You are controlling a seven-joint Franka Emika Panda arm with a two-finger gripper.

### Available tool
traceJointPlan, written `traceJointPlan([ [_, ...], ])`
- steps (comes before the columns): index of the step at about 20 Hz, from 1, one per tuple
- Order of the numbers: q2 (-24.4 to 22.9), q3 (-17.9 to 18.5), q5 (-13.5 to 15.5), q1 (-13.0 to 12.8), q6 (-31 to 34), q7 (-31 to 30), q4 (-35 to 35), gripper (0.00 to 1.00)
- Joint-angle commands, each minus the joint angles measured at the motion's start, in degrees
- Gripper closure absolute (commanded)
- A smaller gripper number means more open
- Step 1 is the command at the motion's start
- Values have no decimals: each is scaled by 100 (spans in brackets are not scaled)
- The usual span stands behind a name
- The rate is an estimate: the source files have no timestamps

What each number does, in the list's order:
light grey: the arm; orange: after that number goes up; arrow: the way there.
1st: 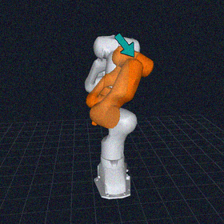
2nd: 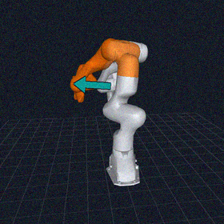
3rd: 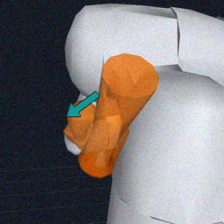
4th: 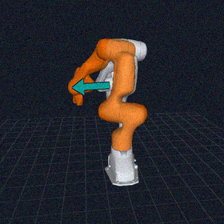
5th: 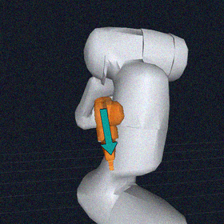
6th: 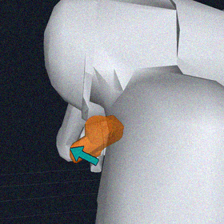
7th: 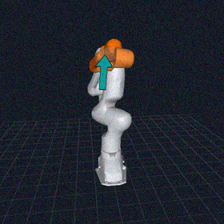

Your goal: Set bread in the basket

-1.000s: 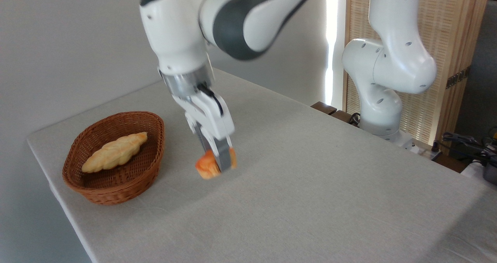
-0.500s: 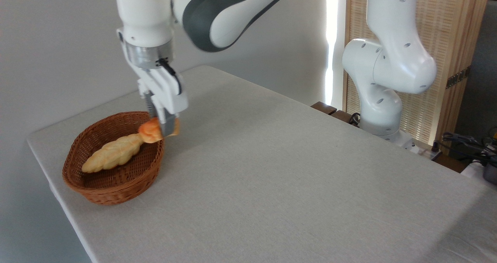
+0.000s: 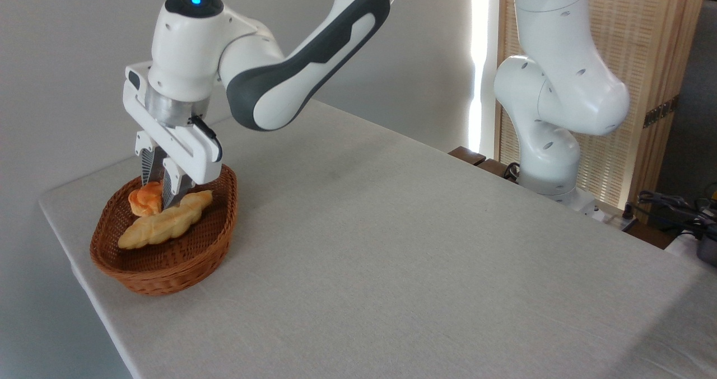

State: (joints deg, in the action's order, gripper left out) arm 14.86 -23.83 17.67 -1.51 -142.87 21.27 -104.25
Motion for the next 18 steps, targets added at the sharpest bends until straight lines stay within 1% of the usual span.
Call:
traceJointPlan([
  [1,193,-16,61,-43,-110,-123,159,0],
  [4,228,-104,35,-43,-118,-123,159,0],
  [12,167,-96,17,-25,-110,-97,168,0],
  [14,27,-69,-87,10,-84,-114,168,0],
  [15,-105,-34,-193,45,21,-123,168,0],
  [16,-271,-8,-263,89,283,-114,168,0],
  [17,-464,166,-342,141,686,-88,177,0],
  [18,-658,360,-439,142,1012,-18,177,0],
])
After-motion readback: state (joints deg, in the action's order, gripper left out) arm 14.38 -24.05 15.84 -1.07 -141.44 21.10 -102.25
